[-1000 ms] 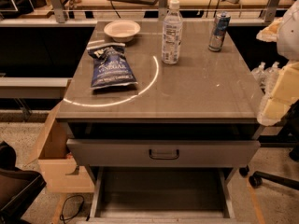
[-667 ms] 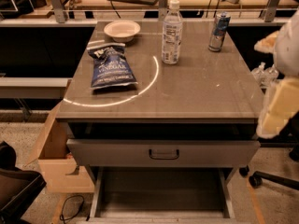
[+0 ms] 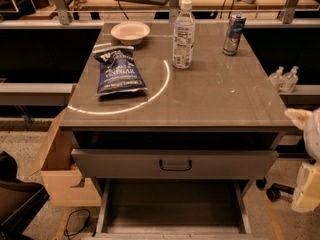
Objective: Close middle drawer
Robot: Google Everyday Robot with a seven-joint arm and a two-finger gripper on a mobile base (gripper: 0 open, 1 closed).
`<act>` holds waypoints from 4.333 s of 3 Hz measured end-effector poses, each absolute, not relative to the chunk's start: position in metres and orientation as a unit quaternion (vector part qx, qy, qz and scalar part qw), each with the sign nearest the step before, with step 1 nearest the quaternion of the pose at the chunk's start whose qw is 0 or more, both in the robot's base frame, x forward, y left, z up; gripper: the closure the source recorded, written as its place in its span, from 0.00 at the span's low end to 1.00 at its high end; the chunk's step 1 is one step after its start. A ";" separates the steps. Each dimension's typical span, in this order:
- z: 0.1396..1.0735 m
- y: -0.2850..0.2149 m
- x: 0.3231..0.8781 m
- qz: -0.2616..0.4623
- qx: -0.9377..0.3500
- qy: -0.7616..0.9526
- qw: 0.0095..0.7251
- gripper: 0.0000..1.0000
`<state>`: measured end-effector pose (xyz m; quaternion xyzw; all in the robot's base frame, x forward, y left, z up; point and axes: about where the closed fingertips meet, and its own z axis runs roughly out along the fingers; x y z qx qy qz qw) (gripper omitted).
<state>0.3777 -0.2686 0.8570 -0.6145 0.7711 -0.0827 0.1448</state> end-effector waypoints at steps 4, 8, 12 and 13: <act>0.734 -0.301 0.304 -0.019 -0.580 0.806 0.116 0.00; 0.561 -0.322 0.266 -0.002 -0.671 0.742 0.010 0.39; 0.510 -0.322 0.261 0.006 -0.672 0.741 -0.012 1.00; 0.469 -0.292 0.252 0.026 -0.688 0.725 0.000 1.00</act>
Offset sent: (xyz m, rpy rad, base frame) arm -0.1020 -0.0365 -0.1391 0.0763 0.1558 -0.1074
